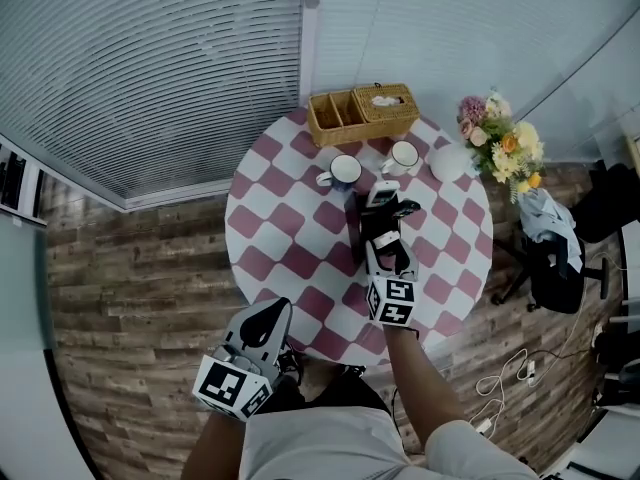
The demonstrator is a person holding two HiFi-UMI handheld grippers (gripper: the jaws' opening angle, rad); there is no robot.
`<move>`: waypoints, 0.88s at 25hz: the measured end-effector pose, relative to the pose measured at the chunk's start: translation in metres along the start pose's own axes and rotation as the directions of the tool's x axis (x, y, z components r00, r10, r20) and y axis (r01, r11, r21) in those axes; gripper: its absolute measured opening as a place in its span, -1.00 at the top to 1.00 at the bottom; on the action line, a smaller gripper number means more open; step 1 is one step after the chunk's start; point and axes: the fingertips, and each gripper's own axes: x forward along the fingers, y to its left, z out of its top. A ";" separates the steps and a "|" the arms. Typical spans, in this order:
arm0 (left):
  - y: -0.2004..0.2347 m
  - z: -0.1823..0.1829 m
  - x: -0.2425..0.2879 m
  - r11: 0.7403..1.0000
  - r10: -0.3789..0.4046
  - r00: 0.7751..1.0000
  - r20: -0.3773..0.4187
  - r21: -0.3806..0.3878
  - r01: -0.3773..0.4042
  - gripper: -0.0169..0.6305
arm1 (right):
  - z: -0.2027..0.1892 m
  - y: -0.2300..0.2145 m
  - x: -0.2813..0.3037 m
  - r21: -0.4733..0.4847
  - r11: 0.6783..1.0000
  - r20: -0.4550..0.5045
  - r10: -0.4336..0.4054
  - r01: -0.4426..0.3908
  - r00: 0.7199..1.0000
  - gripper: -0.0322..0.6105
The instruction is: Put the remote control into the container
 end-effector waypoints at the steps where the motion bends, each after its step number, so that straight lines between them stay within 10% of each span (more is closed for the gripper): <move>1: -0.002 0.001 0.000 1.000 0.000 1.000 0.001 0.003 0.000 0.92 | 0.000 0.000 0.000 0.008 1.000 -0.012 0.003 -0.003 1.000 0.13; 16: -0.048 0.027 0.003 0.994 -0.036 0.998 0.051 0.103 0.031 0.92 | 0.076 -0.021 -0.112 0.051 0.990 0.167 0.121 -0.131 0.978 0.09; 22: -0.079 0.039 0.003 0.990 -0.074 0.993 0.087 0.126 0.063 0.92 | 0.106 -0.023 -0.178 0.034 0.989 0.256 0.133 -0.146 0.958 0.76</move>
